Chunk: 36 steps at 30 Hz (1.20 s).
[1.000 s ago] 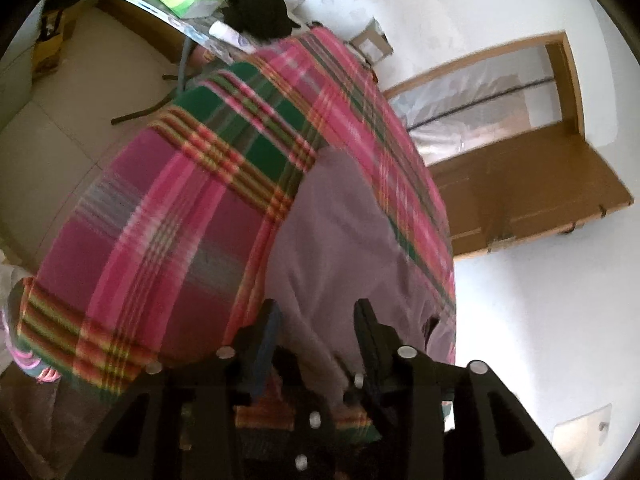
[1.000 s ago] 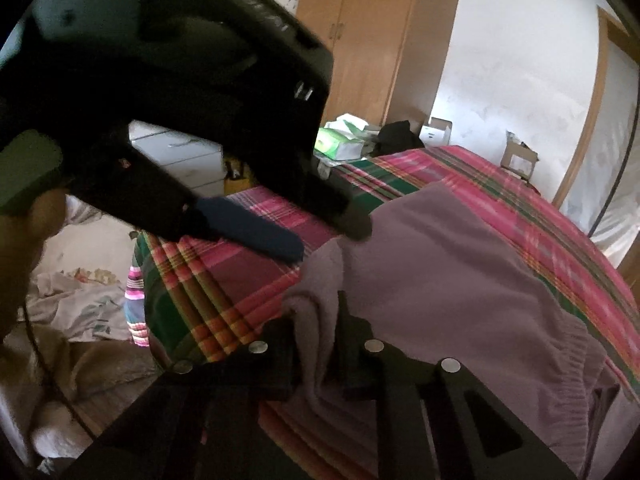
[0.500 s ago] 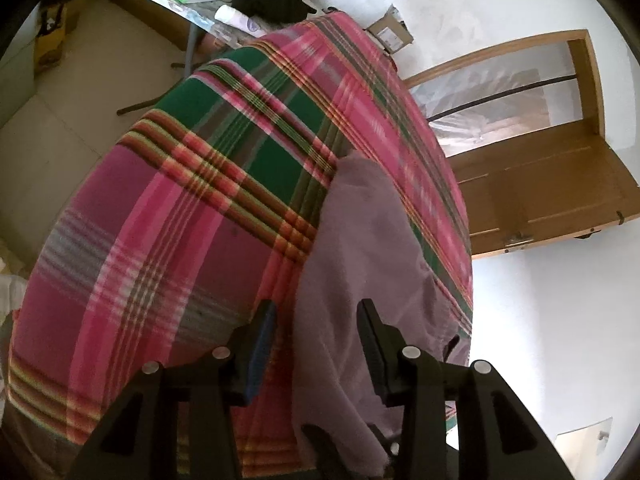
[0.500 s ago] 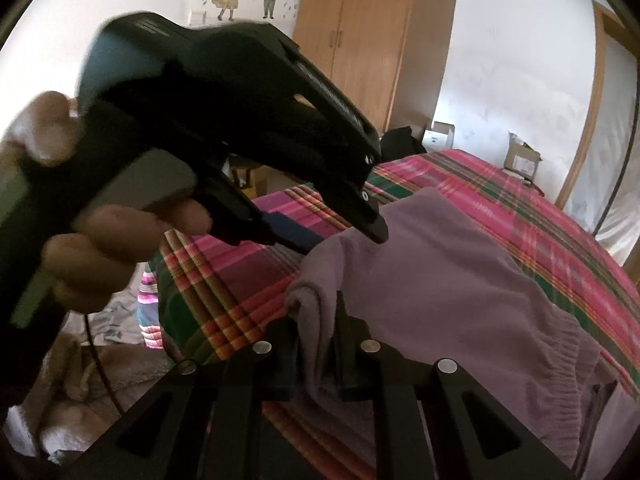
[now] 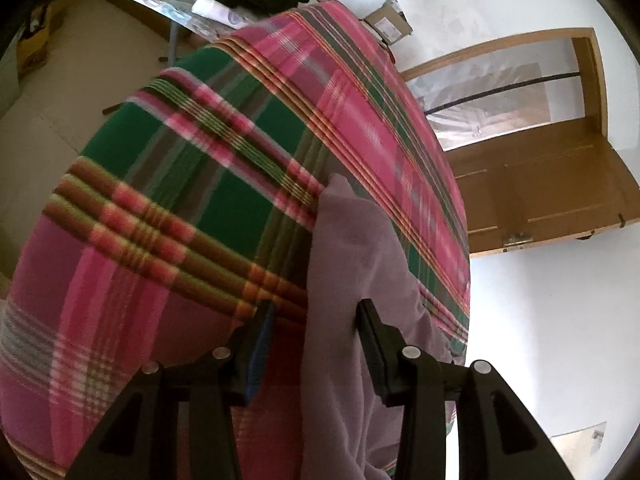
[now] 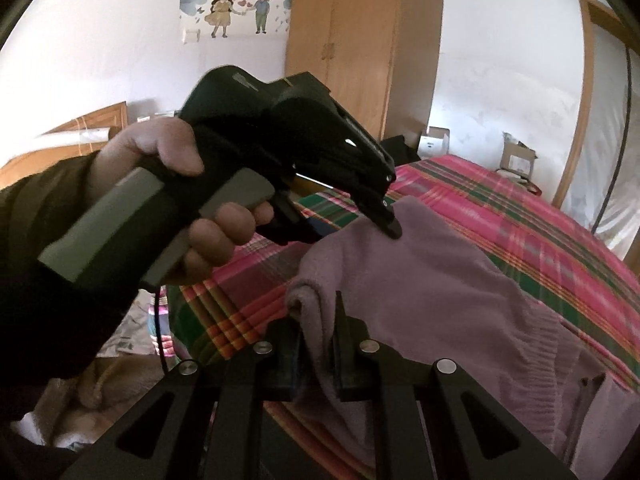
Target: Fold clothes
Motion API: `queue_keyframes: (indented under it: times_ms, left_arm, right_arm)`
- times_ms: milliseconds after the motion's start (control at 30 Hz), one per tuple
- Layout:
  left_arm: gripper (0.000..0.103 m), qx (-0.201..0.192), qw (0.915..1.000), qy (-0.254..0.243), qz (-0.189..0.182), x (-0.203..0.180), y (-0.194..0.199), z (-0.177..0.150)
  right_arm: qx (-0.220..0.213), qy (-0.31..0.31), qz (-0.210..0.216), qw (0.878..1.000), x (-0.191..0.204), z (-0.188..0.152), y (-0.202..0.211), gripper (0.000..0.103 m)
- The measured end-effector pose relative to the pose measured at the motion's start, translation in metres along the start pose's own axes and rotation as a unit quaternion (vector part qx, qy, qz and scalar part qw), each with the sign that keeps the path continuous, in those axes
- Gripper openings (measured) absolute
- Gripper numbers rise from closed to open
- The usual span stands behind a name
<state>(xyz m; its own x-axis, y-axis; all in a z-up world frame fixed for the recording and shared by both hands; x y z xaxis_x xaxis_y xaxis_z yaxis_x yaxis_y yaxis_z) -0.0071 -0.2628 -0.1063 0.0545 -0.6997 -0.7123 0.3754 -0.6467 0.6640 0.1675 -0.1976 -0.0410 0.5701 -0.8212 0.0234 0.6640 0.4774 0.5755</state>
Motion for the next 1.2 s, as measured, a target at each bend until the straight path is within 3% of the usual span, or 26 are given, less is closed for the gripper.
queue_keyframes:
  times_ms: [267,533,733,800,1000,1100,1200]
  left_arm:
    - [0.029,0.000,0.9999,-0.011,-0.007,-0.013,-0.007,0.003]
    - [0.027,-0.001,0.9999,-0.014,-0.003,-0.017,0.002,0.005]
    - [0.014,-0.023,0.9989,-0.041,-0.009,-0.033,0.013,0.008]
    - [0.013,-0.033,0.9984,-0.042,-0.018,-0.035,0.019,0.009]
    - [0.013,-0.026,0.9992,-0.028,0.008,-0.021,0.018,0.004]
    - [0.013,-0.028,0.9980,-0.051,0.024,-0.031,0.021,0.002]
    - [0.013,-0.029,0.9979,-0.058,0.007,-0.046,0.028,0.004]
  right_arm:
    - [-0.009,-0.010,0.011,1.000,-0.007,0.000,0.009,0.011]
    - [-0.017,-0.013,0.016,1.000,-0.009,0.002,0.015,0.011]
    - [-0.031,-0.012,0.018,0.999,-0.008,0.011,0.023,0.011]
    - [-0.037,-0.008,0.021,0.999,-0.006,0.015,0.026,0.011]
    - [-0.024,-0.017,0.042,0.999,-0.003,0.015,0.020,0.011]
    - [-0.020,-0.024,0.048,0.998,-0.005,0.012,0.024,0.011]
    - [-0.033,-0.029,0.047,0.998,-0.010,0.017,0.035,0.011]
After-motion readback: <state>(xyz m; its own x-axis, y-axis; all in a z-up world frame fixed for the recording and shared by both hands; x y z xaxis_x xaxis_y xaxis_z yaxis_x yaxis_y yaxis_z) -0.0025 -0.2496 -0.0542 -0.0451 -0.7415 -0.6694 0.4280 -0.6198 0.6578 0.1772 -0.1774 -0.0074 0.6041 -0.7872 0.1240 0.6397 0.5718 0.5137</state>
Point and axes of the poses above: each gripper's, at about its wrist camera, not at the fingertips, and y roughly against the way its jaws point, x to its left, z to its top, the point moved 5 cm from there along -y, roughly the way its jaws point, and after that the axes turned 7 degrees about -y, right-handed, at the moved point
